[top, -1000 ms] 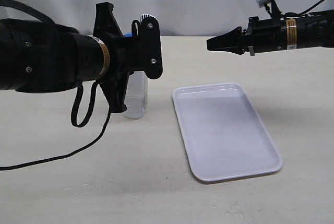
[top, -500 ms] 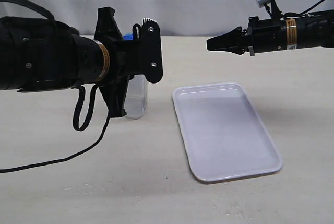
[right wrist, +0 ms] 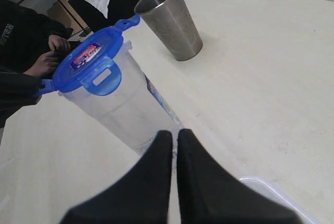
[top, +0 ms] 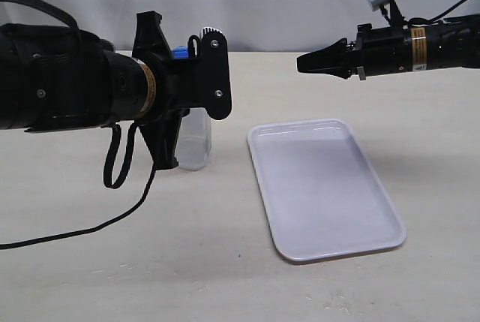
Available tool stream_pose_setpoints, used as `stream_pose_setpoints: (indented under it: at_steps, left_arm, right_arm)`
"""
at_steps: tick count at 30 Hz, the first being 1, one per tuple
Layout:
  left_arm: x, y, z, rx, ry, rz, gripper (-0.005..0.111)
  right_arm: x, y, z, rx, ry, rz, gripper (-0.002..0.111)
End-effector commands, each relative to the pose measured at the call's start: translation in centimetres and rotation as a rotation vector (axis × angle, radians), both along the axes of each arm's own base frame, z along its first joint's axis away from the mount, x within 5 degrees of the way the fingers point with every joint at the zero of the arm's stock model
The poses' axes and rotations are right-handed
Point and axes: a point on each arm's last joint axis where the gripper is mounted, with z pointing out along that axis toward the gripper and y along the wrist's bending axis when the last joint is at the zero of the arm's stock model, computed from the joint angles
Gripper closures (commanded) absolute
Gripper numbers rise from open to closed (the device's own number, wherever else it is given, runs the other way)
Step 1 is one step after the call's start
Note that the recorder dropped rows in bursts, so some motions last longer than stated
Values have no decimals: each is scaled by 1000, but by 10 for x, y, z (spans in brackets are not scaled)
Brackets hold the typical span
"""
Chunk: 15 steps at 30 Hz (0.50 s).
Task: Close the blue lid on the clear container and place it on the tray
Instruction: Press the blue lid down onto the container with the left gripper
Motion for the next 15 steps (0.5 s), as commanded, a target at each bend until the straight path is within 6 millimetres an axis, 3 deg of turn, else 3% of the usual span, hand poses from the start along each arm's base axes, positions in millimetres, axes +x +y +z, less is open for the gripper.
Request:
stream_pose_setpoints:
  at_steps: [1, 15]
  left_arm:
    - [-1, 1, 2, -8, 0, 11, 87]
    - [-2, 1, 4, -16, -4, 9, 57]
  right_arm:
    - [-2, 0, 4, 0, -12, 6, 104]
    - [-2, 0, 4, 0, -12, 6, 104]
